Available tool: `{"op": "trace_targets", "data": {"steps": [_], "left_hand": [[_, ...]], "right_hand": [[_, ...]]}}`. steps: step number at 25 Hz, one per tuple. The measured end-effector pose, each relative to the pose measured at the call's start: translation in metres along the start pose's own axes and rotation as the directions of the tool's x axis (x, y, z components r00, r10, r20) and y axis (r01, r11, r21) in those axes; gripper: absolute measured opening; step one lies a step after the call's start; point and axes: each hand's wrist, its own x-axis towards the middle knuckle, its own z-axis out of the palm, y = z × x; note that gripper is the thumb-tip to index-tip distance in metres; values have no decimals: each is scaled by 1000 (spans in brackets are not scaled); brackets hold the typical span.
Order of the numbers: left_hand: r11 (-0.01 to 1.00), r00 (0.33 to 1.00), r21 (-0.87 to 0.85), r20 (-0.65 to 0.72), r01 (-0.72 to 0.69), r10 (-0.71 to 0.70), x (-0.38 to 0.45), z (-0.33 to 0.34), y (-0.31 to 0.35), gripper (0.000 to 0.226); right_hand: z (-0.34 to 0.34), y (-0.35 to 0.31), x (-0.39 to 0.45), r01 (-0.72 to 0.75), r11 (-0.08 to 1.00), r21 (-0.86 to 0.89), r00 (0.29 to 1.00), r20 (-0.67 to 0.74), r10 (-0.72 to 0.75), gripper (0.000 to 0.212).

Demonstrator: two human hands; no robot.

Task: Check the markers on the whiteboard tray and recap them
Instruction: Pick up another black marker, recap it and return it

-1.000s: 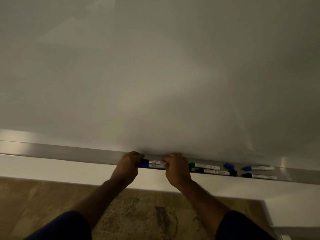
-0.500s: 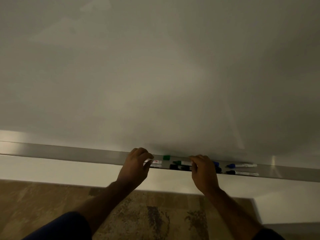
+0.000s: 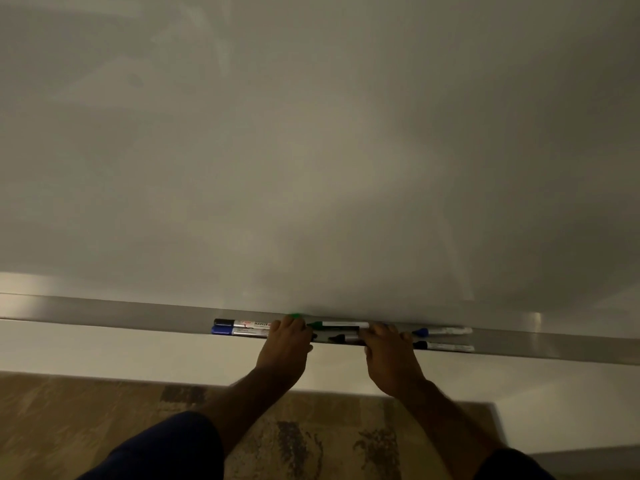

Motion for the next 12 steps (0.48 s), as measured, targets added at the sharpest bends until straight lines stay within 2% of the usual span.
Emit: {"op": "trace_targets", "data": {"steps": [7,10,12], "left_hand": [[990,996,-121,-46,70,-76,1,-16,-3,16],[975,986,-205,-128,79,-107,-4,-25,-2,13],[948,970,-317,-216,36,-109,-8,-35,-1,16]], "right_hand": [[-3,10,7,25,997,-75,999,29,-23,25],[-9,14,7,85,996,-21,996,-34,-86,25],[-23,12,7,131,989,63,986,-108,-124,23]]}}
